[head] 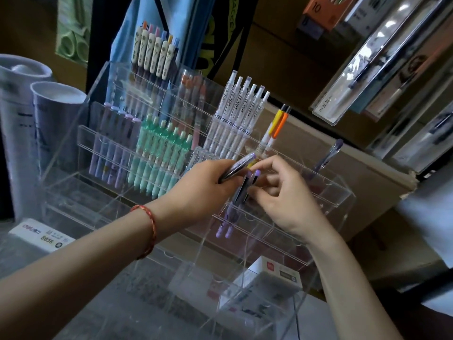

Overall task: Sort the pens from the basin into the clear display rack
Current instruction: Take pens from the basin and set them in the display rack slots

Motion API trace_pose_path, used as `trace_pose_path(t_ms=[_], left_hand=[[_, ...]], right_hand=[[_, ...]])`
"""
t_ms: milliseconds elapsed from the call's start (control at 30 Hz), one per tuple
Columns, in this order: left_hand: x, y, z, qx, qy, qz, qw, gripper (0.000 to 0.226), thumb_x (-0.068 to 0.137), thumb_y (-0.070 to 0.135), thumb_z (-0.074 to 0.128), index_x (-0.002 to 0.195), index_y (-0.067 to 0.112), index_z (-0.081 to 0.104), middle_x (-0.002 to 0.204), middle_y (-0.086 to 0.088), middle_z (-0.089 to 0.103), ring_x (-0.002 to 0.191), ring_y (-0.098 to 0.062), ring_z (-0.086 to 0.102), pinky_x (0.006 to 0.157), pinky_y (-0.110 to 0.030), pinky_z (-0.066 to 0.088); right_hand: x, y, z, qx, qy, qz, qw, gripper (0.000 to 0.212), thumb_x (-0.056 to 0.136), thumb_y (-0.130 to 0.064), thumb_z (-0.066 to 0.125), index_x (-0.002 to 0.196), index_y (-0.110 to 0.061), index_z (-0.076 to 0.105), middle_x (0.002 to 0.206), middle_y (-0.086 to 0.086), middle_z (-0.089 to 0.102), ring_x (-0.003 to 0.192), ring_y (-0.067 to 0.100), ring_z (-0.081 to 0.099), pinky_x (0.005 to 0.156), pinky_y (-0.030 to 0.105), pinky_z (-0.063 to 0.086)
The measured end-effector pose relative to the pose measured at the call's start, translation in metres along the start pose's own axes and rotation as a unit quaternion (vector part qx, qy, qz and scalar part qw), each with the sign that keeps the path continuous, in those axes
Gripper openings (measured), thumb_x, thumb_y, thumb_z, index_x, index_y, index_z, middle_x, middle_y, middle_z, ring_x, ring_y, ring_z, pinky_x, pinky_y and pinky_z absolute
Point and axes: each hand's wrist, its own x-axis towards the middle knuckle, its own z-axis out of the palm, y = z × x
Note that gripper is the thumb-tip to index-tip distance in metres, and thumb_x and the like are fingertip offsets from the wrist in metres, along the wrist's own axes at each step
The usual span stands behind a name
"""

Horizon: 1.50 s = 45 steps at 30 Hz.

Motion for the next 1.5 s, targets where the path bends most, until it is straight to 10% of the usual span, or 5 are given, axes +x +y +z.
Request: trace_pose_path(t_ms=[367,500,767,1233,1500], left_hand=[[-0.009,0.006,0.001,-0.001,0.035,0.013,0.999,0.020,0.094,0.021,0.048,0.100,0.010,0.063,0.062,-0.002,0.052,0.046,-0.005,0.037,0.048,-0.023,0.034],[-0.017,0.019,0.000,-0.002,0.121,0.052,0.991,0.029,0.091,0.033,0.049,0.089,0.005,0.057,0.070,-0.008,0.051,0.060,-0.015,0.043,0.059,-0.039,0.040],[-0.015,0.043,0.001,-0.251,-0.060,-0.081,0.963,0.036,0.095,0.022,0.036,0.065,0.009,0.052,0.047,0.003,0.045,0.032,-0.005,0.027,0.034,-0.012,0.022],[-0.015,0.013,0.001,0.231,-0.053,-0.030,0.971,0.036,0.093,0.019,0.041,0.128,0.015,0.034,0.076,-0.004,0.058,0.068,-0.026,0.056,0.060,-0.037,0.046],[-0.017,0.002,0.009,0.243,-0.067,-0.020,0.968,0.062,0.092,0.015,0.039,0.145,0.036,0.013,0.087,-0.004,0.068,0.060,-0.017,0.053,0.056,-0.027,0.043]], right_hand=[[-0.002,-0.009,-0.007,-0.093,-0.012,0.049,0.994,0.035,0.084,-0.019,0.067,0.112,-0.031,0.050,0.100,-0.016,0.063,0.093,0.006,0.059,0.080,0.022,0.047],[-0.017,-0.043,-0.025,0.034,0.055,-0.046,0.997,0.034,0.085,-0.035,0.057,0.118,-0.034,0.053,0.097,-0.010,0.062,0.090,0.002,0.060,0.077,0.017,0.051],[-0.015,-0.055,-0.010,0.279,0.000,-0.022,0.960,0.030,0.069,-0.022,0.064,0.099,-0.016,0.064,0.097,0.014,0.070,0.084,0.016,0.066,0.074,0.024,0.056],[-0.016,-0.041,-0.043,0.202,0.310,-0.154,0.916,0.022,0.089,-0.006,0.054,0.105,-0.020,0.057,0.103,0.003,0.066,0.099,0.018,0.067,0.086,0.031,0.054],[-0.015,-0.014,-0.012,0.085,0.127,-0.091,0.984,0.035,0.088,-0.001,0.058,0.100,-0.034,0.056,0.098,-0.002,0.067,0.092,0.009,0.067,0.077,0.018,0.054]])
